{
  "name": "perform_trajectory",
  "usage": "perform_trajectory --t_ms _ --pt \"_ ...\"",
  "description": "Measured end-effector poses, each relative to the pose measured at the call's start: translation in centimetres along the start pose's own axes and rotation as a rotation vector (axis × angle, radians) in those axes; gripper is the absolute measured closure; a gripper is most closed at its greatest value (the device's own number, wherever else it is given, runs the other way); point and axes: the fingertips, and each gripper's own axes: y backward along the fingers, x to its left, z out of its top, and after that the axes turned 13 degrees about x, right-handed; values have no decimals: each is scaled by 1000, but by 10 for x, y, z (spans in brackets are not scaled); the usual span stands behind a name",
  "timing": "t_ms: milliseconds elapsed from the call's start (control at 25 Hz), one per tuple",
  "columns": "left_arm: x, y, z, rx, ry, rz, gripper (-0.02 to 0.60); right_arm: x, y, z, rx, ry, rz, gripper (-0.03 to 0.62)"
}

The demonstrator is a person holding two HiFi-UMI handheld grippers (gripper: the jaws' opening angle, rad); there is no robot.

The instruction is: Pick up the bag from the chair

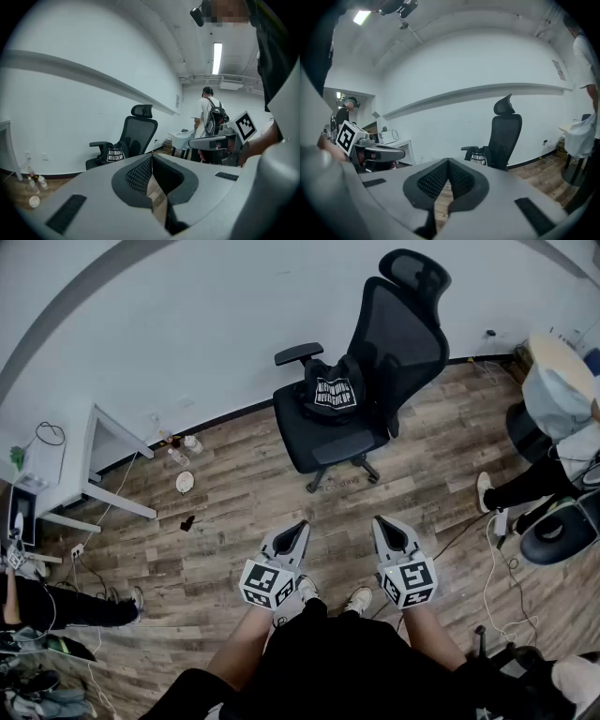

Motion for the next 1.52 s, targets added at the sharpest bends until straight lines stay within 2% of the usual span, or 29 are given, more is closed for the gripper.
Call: perform_trajectory --t_ms 520,760,920,1160,1360,1520 --pt "19 17 1 -23 -2 -7 560 23 -10 7 -5 17 -18 574" --pt "40 24 4 -35 -3 -21 560 33 -19 19 -41 -24 -29 574" --pt "52 30 7 -48 -24 -37 560 41 -25 21 -34 -20 -56 574" --pt "71 39 3 -51 -14 -55 560 55 -37 25 -27 -11 -59 574" --pt "81 33 2 -36 -4 -60 560 50 -48 36 -20 28 -62 574" --pt "84 12 11 -32 -10 -69 560 32 -59 43 -16 18 -56 574"
